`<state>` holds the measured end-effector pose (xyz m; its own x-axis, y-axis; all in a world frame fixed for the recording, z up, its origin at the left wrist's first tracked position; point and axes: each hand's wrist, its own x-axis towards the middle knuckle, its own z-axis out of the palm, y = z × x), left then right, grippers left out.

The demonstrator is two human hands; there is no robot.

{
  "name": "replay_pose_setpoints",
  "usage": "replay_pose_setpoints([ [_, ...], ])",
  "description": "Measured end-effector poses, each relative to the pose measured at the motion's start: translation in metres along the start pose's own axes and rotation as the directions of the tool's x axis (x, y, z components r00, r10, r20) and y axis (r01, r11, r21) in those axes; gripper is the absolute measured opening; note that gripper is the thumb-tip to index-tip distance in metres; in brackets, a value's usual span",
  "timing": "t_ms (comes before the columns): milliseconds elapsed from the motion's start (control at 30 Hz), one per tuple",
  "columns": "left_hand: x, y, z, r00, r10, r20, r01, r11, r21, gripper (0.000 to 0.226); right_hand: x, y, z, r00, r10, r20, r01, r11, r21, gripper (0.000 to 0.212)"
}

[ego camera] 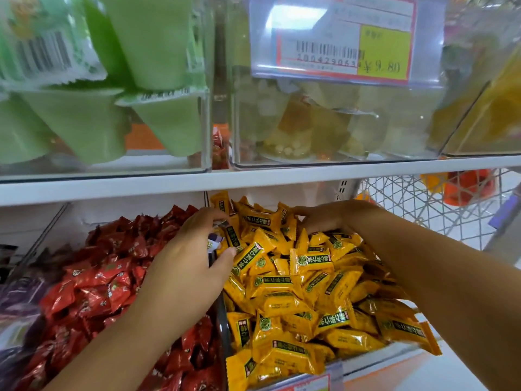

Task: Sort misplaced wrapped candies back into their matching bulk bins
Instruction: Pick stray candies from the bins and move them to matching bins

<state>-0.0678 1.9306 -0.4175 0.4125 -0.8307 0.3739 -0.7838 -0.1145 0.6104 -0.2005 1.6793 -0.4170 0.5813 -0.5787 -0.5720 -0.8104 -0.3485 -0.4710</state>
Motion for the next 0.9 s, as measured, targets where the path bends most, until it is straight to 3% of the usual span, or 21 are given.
replay_pose_setpoints([
  [67,0.0,-0.001,0.002,1.0,-0.023,0.004,0.024,1.0,-0.008,0.037,-0.009,-0.002,0.004,0.999,-0.045,-0.024,0.045,0.998,-0.034,0.091],
  [200,0.001,0.0,0.003,0.997,-0.077,0.012,0.078,0.995,-0.054,0.039,-0.018,-0.003,0.007,0.972,-0.184,-0.15,0.193,0.98,0.053,0.051],
  [500,0.002,0.002,0.005,0.992,-0.13,0.005,0.13,0.99,-0.06,0.034,-0.012,0.006,0.002,0.911,-0.291,-0.29,0.31,0.95,0.02,0.051],
  [567,0.002,0.002,0.005,0.991,-0.132,0.004,0.132,0.989,-0.067,0.034,-0.014,0.005,-0.002,0.878,-0.316,-0.36,0.385,0.913,0.136,0.055],
  [667,0.001,0.004,0.005,0.991,-0.136,0.007,0.136,0.987,-0.08,0.035,-0.019,0.004,-0.012,0.844,-0.319,-0.431,0.473,0.822,0.318,0.031],
  [767,0.001,0.003,0.005,0.99,-0.14,0.001,0.139,0.987,-0.081,0.034,-0.025,0.005,-0.024,0.85,-0.355,-0.39,0.485,0.815,0.316,0.014],
  [900,0.001,0.002,0.005,0.99,-0.141,0.012,0.141,0.987,-0.076,0.034,-0.028,0.008,-0.032,0.855,-0.372,-0.361,0.49,0.808,0.328,0.02],
])
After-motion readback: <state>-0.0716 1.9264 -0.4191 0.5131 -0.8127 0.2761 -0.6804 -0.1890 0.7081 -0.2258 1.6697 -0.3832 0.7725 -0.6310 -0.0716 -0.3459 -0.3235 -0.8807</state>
